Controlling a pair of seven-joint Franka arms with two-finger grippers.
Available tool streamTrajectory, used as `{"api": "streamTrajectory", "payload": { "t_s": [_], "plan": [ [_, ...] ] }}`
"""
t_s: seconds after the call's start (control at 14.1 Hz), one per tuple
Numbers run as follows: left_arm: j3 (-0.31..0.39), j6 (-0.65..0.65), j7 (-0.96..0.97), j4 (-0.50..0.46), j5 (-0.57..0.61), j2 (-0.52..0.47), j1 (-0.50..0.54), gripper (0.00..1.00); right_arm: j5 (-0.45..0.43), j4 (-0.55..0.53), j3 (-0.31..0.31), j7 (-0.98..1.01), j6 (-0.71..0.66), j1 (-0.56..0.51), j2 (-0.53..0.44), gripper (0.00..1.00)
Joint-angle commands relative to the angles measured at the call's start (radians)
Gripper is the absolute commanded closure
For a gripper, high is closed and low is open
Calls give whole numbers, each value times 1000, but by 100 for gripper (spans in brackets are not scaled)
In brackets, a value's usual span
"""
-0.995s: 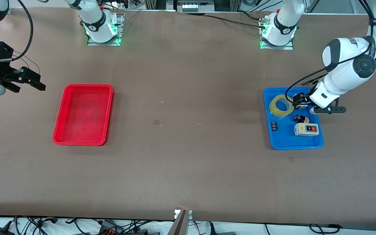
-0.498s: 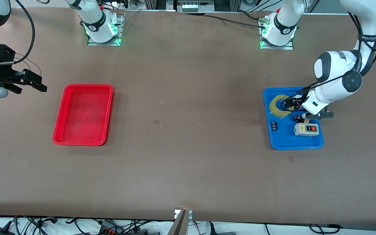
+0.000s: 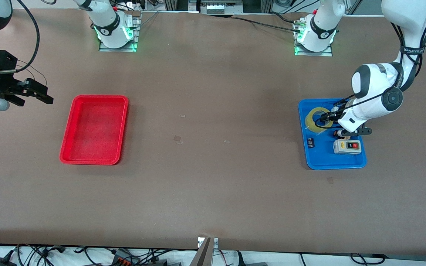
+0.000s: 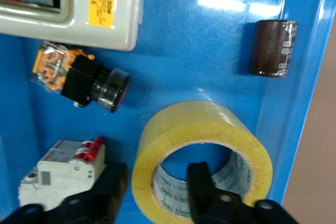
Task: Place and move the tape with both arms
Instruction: 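Reach the left gripper down to the yellow tape roll on the blue tray, then close the left gripper on the tape roll's rim and lift it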
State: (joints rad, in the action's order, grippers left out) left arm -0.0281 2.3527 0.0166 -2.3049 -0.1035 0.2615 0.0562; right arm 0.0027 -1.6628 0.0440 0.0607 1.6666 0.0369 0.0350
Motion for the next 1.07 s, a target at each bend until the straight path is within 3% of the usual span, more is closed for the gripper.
{"api": "streamTrajectory", "payload": {
  "t_s": [0.0, 0.07, 0.14, 0.71, 1.0],
  "plan": [
    [-7, -7, -14, 19, -31, 13, 10, 88, -4, 8, -3, 8, -10, -5, 3, 0],
    [-7, -9, -14, 21, -31, 13, 10, 98, -4, 8, -1, 10, -10, -6, 3, 0],
    [-7, -15, -14, 33, -31, 13, 10, 100, -4, 8, -1, 8, -10, -6, 3, 0],
    [-6, -511, 38, 425, -68, 71, 5, 100, 3, 9, -3, 7, -14, 1, -1, 0],
    [-24, -533, 306, 501, -195, 137, -143, 100, -1, 9, 1, 8, -18, -3, -4, 0]
  ]
}}
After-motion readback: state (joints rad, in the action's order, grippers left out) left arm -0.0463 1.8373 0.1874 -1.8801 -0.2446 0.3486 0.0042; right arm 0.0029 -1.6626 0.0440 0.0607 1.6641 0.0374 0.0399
